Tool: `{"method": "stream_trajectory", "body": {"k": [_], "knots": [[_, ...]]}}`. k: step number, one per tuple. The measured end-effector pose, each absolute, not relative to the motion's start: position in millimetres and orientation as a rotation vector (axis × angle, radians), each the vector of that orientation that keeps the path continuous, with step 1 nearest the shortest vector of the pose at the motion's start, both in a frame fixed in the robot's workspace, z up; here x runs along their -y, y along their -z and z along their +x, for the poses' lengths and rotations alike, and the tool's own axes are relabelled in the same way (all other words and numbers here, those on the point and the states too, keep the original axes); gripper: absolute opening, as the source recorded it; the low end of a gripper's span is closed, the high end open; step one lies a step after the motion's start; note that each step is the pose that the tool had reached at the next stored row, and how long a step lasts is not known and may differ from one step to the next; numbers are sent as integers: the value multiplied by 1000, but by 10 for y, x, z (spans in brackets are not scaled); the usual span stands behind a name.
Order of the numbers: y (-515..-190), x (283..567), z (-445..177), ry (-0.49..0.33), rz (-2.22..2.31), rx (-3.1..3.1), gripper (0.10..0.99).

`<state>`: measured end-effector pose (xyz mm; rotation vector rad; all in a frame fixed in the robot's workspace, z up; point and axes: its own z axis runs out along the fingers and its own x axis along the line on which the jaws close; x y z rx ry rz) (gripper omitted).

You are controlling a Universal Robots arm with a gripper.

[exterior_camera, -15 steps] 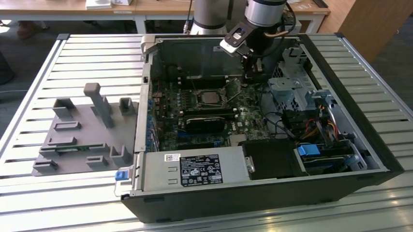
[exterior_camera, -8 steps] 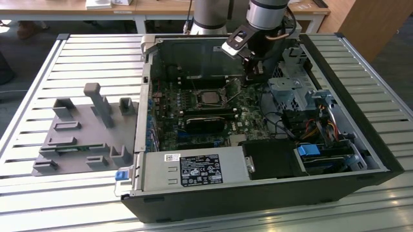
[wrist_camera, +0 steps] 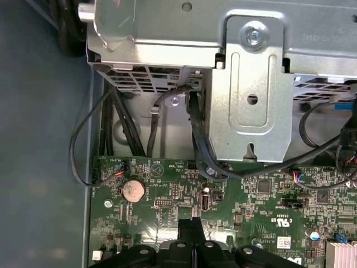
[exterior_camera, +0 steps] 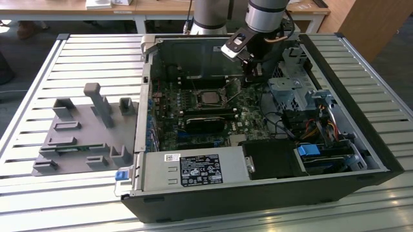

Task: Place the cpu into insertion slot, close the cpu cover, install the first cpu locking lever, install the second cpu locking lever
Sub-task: 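Close the cpu cover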

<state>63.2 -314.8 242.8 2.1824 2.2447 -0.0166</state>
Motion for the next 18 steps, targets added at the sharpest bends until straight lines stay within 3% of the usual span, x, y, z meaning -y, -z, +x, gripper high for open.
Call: {"method": "stream_trajectory", "body": {"k": [18], "knots": [[-2423, 3147, 505, 17, 2182, -2245, 106]]}}
